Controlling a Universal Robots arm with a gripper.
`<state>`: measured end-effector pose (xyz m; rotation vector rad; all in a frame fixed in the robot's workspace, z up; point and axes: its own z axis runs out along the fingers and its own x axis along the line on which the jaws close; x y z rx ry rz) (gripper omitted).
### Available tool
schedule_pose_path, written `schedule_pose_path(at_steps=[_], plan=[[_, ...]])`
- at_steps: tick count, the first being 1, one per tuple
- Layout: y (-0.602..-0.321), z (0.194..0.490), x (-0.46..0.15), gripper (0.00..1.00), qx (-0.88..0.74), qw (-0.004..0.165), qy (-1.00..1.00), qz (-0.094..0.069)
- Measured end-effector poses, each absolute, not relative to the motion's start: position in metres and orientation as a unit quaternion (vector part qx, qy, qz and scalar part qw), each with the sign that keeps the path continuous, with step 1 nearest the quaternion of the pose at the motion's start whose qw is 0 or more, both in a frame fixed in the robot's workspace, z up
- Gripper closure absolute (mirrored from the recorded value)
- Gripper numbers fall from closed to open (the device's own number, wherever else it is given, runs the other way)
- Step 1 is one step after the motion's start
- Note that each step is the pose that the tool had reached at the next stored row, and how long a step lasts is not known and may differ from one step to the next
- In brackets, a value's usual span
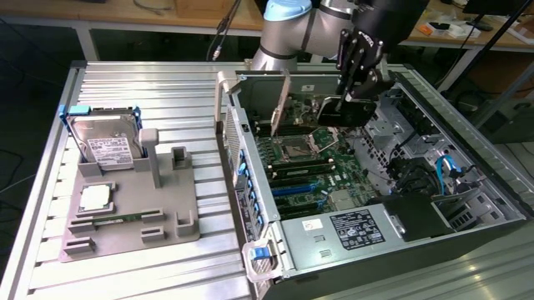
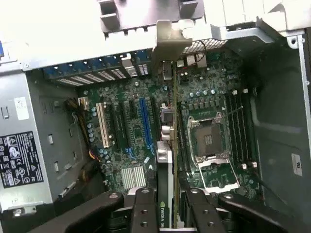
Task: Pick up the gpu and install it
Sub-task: 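Insert the gpu into the slot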
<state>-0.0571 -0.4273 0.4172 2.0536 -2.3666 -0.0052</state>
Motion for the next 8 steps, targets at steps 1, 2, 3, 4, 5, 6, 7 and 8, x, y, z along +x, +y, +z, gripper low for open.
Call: schedule_pose_path(at_steps=[1, 2, 3, 4, 5, 6, 7, 8], plan=[[-0.427, 0.415, -0.057, 0.73, 0.674, 0.004, -0.739, -0.002], [-0.427, 0.414, -0.057, 0.73, 0.686, 0.004, -0.728, -0.001], [-0.427, 0.413, -0.056, 0.73, 0.694, 0.004, -0.72, -0.001], [-0.427, 0.412, -0.056, 0.73, 0.699, 0.004, -0.715, -0.001], [-0.427, 0.411, -0.056, 0.73, 0.704, 0.004, -0.71, -0.001], [-0.428, 0.406, -0.054, 0.73, 0.714, 0.004, -0.7, -0.001], [-0.428, 0.394, -0.053, 0.73, 0.715, 0.004, -0.699, -0.001], [-0.429, 0.382, -0.053, 0.73, 0.715, 0.003, -0.699, -0.001]])
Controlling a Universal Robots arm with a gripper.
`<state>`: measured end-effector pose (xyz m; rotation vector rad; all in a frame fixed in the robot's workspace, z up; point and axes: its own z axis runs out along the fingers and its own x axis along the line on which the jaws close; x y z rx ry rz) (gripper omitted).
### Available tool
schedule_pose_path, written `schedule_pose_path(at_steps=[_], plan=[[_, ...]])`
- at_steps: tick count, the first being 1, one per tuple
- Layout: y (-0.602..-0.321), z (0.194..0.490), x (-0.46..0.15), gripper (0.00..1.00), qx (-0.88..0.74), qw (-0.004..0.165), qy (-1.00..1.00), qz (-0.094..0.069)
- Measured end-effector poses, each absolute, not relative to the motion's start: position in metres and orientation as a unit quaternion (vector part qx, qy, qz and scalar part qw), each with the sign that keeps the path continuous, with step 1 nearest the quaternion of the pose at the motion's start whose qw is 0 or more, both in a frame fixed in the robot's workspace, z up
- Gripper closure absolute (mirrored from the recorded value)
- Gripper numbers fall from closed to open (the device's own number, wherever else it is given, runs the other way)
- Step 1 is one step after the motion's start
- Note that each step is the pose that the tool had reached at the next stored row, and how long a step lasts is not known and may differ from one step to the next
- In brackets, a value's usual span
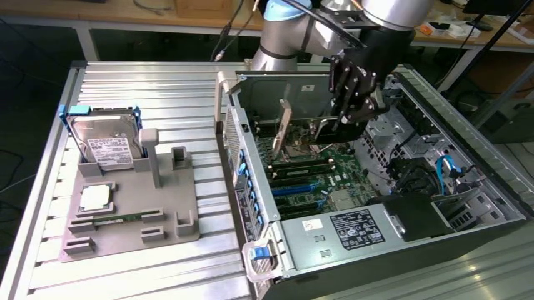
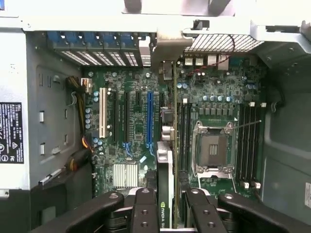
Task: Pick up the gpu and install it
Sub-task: 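Insert the gpu into the slot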
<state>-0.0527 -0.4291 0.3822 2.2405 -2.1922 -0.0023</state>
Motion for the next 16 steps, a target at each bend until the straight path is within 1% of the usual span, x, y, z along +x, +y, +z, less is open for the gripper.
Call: schedule_pose_path(at_steps=[1, 2, 16], plan=[[-0.433, 0.373, -0.053, 0.73, 0.713, 0.002, -0.701, 0.001], [-0.434, 0.371, -0.053, 0.73, 0.709, 0.002, -0.705, 0.001], [-0.444, 0.346, -0.053, 0.73, 0.7, 0.002, -0.714, 0.001]])
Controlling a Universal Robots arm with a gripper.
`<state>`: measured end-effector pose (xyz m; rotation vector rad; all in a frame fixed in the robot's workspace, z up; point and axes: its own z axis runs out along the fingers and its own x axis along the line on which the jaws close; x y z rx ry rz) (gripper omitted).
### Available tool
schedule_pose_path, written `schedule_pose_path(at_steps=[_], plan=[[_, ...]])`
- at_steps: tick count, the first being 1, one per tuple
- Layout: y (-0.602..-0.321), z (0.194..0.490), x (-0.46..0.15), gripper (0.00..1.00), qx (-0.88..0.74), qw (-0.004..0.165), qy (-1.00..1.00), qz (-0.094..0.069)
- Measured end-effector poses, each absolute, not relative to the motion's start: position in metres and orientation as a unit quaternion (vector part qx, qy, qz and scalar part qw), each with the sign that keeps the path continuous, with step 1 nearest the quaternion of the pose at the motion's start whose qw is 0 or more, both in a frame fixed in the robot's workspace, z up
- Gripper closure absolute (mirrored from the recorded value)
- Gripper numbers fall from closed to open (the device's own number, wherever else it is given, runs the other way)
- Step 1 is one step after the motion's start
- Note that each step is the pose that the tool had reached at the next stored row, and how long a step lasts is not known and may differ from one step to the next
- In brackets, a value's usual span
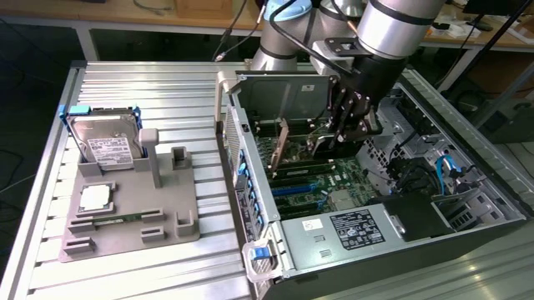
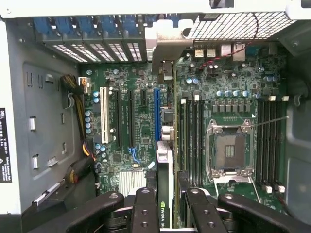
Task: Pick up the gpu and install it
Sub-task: 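Insert the gpu into the slot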
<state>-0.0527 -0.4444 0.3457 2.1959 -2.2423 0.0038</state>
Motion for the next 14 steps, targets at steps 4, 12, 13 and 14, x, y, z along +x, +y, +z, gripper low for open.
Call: schedule_pose_path(at_steps=[4, 12, 13, 14], plan=[[-0.445, 0.338, -0.053, 0.73, 0.7, 0.002, -0.714, 0.001], [-0.447, 0.323, -0.053, 0.73, 0.7, 0.001, -0.714, 0.002], [-0.448, 0.322, -0.053, 0.73, 0.7, 0.001, -0.714, 0.002], [-0.45, 0.321, -0.053, 0.73, 0.7, 0.001, -0.714, 0.002]])
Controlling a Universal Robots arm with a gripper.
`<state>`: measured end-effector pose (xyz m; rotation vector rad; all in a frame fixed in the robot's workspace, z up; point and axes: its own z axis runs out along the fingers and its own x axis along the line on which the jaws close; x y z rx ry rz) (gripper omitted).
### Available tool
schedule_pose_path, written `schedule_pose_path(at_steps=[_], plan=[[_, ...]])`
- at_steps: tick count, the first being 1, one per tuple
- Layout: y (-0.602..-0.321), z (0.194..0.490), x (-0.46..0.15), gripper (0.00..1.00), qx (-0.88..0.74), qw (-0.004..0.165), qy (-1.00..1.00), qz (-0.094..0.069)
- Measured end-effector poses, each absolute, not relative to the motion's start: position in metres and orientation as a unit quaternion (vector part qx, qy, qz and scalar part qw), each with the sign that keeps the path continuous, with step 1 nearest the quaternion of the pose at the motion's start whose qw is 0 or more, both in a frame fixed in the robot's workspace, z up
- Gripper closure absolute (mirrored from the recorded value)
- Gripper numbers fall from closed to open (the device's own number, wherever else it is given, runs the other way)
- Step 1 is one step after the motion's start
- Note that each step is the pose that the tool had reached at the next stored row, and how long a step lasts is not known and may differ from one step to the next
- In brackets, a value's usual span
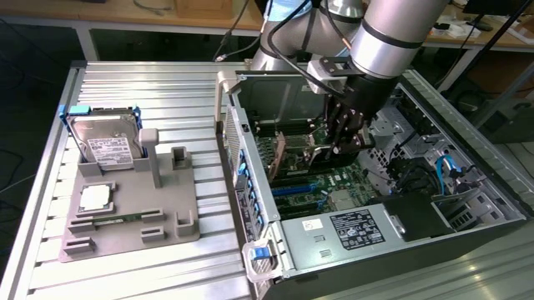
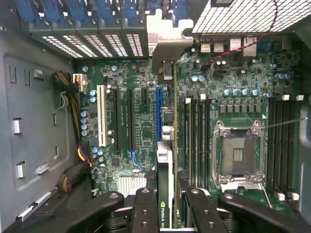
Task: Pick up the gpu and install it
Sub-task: 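Insert the gpu into the slot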
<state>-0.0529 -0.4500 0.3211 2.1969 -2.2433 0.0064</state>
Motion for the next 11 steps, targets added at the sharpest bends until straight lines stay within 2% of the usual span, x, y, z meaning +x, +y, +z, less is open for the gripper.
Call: schedule_pose_path(at_steps=[11], plan=[[-0.455, 0.312, -0.066, 0.73, 0.7, -0.002, -0.714, 0.005]])
